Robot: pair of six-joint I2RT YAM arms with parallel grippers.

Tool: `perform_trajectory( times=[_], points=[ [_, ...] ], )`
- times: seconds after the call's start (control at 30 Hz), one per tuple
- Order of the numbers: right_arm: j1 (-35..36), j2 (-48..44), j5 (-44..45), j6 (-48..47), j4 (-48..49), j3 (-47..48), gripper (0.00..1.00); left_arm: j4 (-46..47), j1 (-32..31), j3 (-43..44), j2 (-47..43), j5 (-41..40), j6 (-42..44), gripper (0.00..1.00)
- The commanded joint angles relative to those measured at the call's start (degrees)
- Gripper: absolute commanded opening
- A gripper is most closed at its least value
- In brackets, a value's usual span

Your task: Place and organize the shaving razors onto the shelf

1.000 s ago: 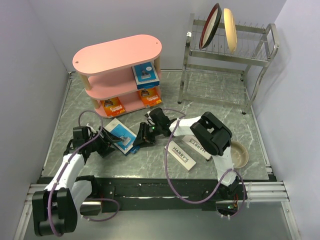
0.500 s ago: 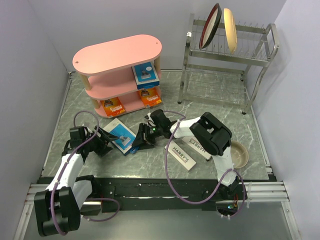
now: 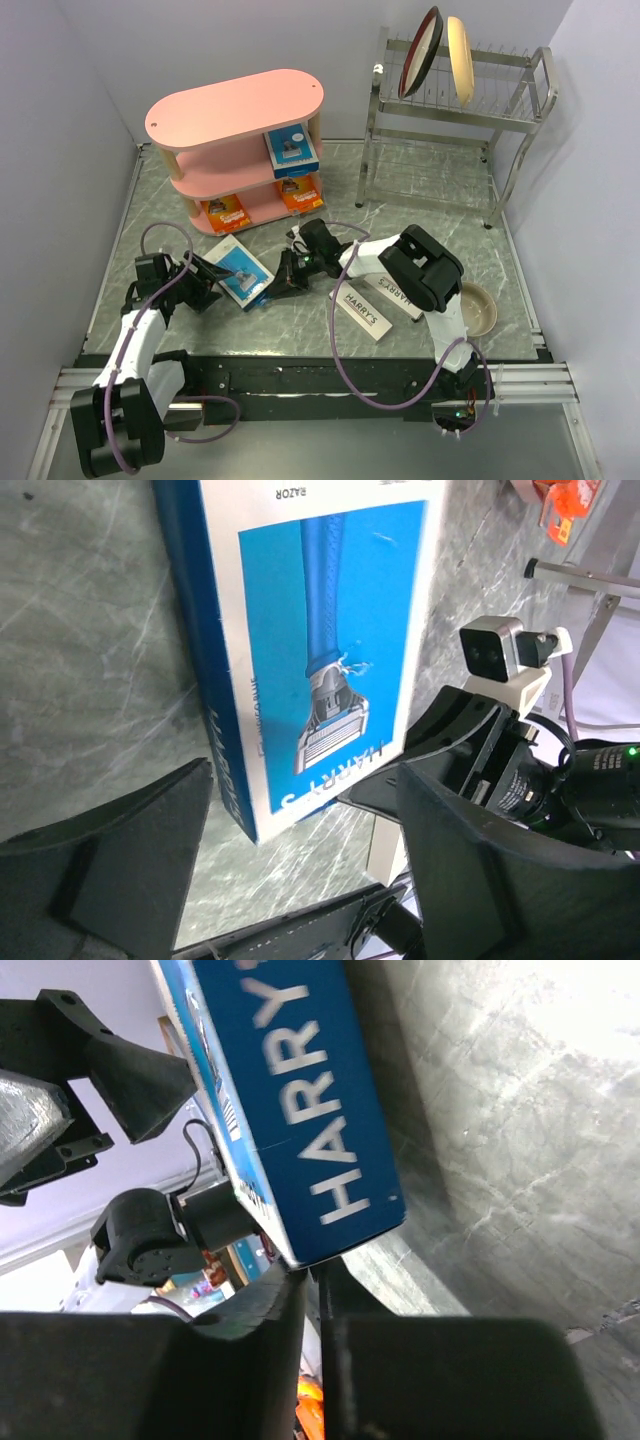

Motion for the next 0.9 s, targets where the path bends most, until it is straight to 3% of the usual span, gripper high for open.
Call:
perform_trajectory(
  times=[0.0, 0.1, 0.27, 0.37, 0.67, 0.77, 0.87],
  points=[
    [0.6, -3.0, -0.5, -1.0, 1.3, 1.8, 0.09, -1.6, 0.6, 0.7, -0.9, -1.4, -1.1, 0.85],
    [0.8, -5.7, 0.3, -0.4, 1.6, 2.9, 0.03, -6.4, 1.6, 1.8, -0.6, -3.0, -2.5, 0.95],
    [0.8, -7.6, 1.2, 1.0, 3.7, 5.5, 0.00, -11.8, 3.1, 3.7, 1.3, -3.4, -2.9, 0.94],
    [1.5, -7.1, 1.0, 2.2, 3.4, 6.8, 0.00, -8.3, 3.7, 2.4, 2.4, -1.5, -3.8, 0.99],
    [4.0, -6.7, 1.6, 2.9, 4.7, 6.7, 0.07, -1.2, 3.6, 0.5, 4.3, 6.1, -7.2, 0.99],
    [5.0, -5.7, 1.4, 2.6, 4.6, 8.3, 0.07, -0.8, 3.6, 0.7, 4.6, 8.0, -7.4, 0.91],
    [6.1, -4.9, 1.6, 1.7, 2.9, 9.9, 0.09, -0.1, 3.6, 1.5, 4.4, 10.6, -6.7, 0.74]
  ],
)
